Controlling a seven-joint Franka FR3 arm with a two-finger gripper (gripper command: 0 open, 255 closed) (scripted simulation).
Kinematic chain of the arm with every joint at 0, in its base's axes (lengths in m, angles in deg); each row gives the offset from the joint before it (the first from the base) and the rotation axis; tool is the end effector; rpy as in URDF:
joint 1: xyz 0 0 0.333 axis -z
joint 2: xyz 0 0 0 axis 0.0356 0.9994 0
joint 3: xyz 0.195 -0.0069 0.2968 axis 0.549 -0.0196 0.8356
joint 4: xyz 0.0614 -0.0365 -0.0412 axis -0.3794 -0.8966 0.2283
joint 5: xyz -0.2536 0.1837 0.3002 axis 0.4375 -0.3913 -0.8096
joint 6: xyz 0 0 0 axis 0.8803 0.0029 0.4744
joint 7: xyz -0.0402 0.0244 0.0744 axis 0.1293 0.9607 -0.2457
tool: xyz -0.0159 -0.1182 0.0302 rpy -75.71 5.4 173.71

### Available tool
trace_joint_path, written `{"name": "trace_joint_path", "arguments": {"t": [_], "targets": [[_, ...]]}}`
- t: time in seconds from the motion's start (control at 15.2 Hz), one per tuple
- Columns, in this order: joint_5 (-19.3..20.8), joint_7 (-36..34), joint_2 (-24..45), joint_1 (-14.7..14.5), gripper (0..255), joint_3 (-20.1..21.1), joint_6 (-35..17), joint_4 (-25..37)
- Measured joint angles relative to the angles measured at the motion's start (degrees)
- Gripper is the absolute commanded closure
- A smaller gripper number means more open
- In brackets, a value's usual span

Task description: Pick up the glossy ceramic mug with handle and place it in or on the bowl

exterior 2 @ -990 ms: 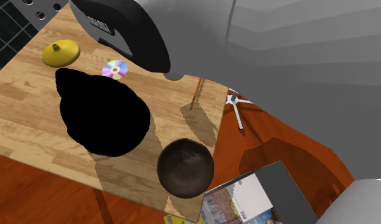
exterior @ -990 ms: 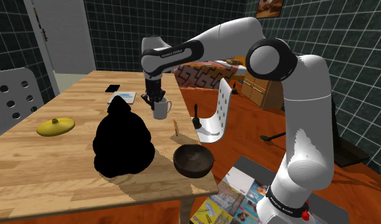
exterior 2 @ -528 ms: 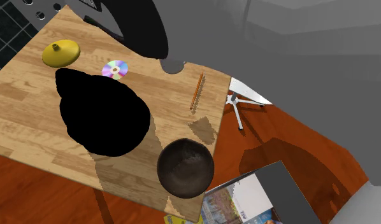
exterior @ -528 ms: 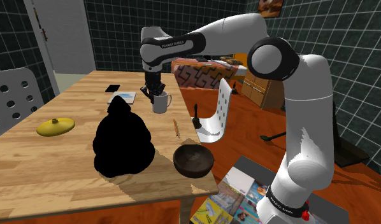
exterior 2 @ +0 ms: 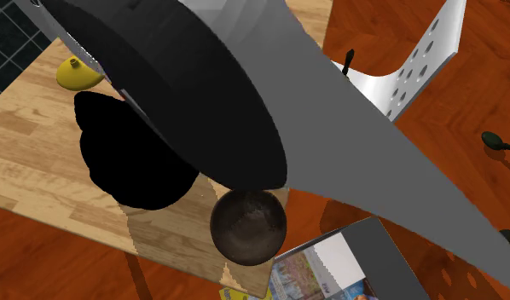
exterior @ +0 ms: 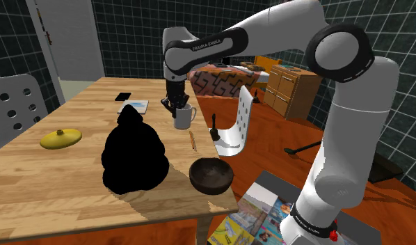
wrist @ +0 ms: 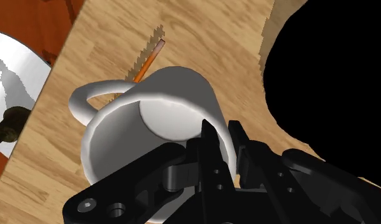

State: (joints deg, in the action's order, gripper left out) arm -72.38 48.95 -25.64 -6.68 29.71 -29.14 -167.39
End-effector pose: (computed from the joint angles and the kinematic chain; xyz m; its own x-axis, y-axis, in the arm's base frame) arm 0.6408 0.1019 0.4827 0.9936 -0.1029 0.0472 -0.1051 -0.9933 0.0485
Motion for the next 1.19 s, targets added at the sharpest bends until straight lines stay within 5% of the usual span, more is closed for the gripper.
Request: {"name": "trace_joint_path", "arguments": {"t": [0.66, 1.19], "targets": [[-2.4, -3.9, -21.0, -2.5, 255, 2.4, -1.7, -22.8], [-6.3, -8.0, -39.1, -6.3, 255, 5.4, 2.4, -36.9]]}}
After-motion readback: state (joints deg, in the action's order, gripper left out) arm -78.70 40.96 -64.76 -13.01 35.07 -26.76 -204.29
